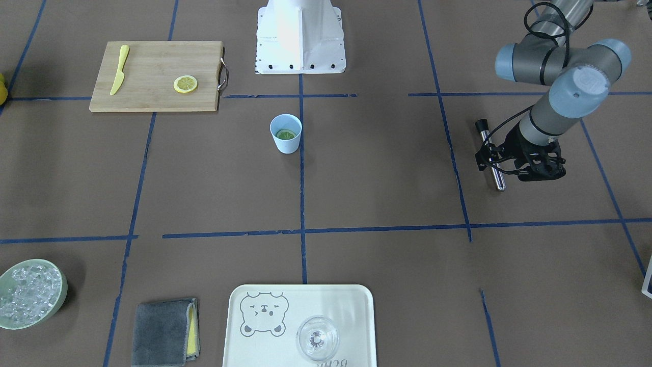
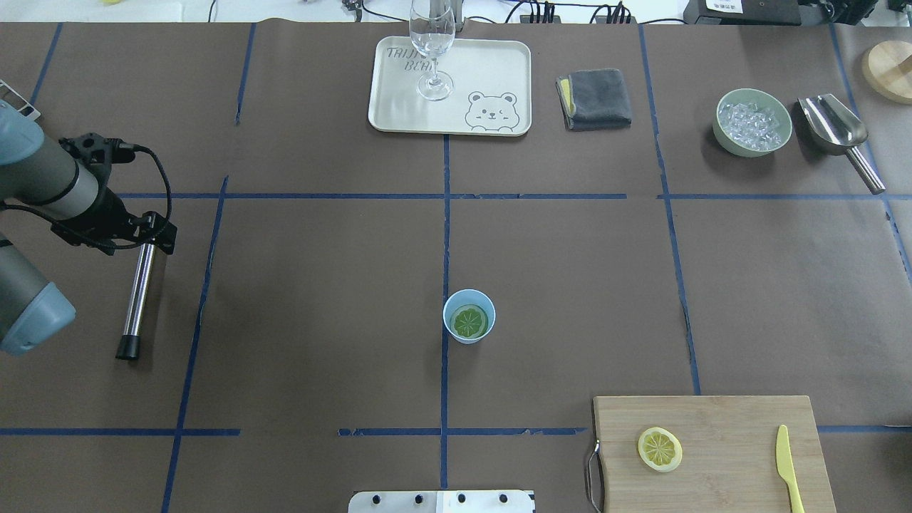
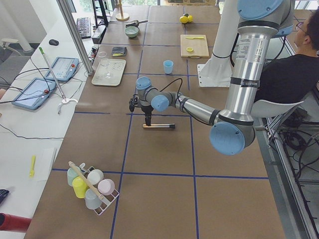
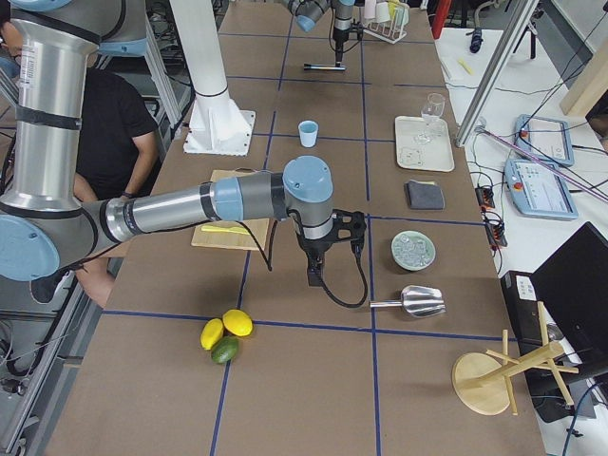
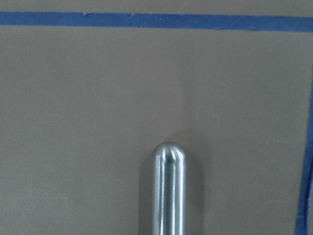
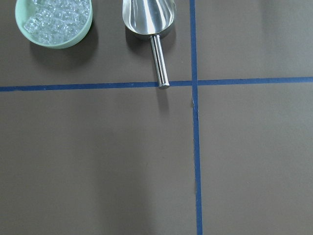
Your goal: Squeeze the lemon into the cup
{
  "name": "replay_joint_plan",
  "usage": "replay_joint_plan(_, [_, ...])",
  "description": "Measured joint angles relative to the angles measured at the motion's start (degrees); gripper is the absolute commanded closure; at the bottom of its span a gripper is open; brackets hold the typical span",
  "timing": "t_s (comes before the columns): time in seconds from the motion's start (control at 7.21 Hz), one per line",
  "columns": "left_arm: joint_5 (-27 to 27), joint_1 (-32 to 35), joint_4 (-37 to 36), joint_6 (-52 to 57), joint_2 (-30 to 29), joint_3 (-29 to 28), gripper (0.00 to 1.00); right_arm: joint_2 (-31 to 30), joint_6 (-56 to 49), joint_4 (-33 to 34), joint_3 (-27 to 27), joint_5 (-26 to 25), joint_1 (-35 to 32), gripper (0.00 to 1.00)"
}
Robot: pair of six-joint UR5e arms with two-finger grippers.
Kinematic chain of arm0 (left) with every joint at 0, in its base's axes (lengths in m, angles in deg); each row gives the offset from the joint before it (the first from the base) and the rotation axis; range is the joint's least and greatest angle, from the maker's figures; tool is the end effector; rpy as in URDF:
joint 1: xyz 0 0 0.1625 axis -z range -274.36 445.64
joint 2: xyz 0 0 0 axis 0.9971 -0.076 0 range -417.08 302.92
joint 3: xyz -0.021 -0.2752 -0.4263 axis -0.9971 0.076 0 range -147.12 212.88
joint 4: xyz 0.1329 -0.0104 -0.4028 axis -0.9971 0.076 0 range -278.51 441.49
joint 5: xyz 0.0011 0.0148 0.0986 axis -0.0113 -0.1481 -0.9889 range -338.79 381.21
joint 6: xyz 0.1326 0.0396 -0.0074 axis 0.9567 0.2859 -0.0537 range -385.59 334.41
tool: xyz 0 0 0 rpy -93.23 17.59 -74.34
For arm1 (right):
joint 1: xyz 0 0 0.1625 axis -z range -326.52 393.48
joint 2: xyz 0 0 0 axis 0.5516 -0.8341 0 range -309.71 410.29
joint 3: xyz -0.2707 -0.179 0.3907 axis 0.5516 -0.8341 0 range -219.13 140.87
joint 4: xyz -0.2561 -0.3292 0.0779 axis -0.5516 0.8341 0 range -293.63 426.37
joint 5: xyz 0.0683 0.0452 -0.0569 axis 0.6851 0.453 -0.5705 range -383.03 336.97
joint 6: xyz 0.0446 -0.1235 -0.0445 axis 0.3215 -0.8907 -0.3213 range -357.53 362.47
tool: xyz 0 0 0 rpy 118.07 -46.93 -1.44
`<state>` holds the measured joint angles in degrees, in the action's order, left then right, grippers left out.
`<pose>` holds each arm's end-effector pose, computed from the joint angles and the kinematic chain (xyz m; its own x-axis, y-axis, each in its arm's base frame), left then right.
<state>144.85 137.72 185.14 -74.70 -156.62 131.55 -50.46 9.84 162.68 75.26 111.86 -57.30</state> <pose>0.3318 -0.5178 0.5828 0.7069 -0.0207 -0.7070 0.0190 0.9998 -0.0103 0.0410 -0.4077 0.6512 0.7020 0.0473 0.7106 -0.1044 0.9938 0.0369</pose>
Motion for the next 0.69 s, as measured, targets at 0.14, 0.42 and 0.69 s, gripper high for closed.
replay_joint_plan(0.14, [0.1, 2.8, 0.0, 0.9, -0.6, 1.4, 0.0, 0.1, 0.1, -0.2, -1.5, -0.3, 0.0, 0.0])
replay_joint_plan(0.42, [0.5, 9.6, -0.7, 9.3, -0.6, 2.6, 0.0, 1.0, 0.1, -3.4, -7.2, -0.7, 0.2, 0.0])
replay_joint_plan(0.69, [1.0, 16.1, -1.2, 19.3, 1.8, 2.3, 0.0, 1.9, 0.4, -12.5, -15.1, -0.4, 0.2, 0.0])
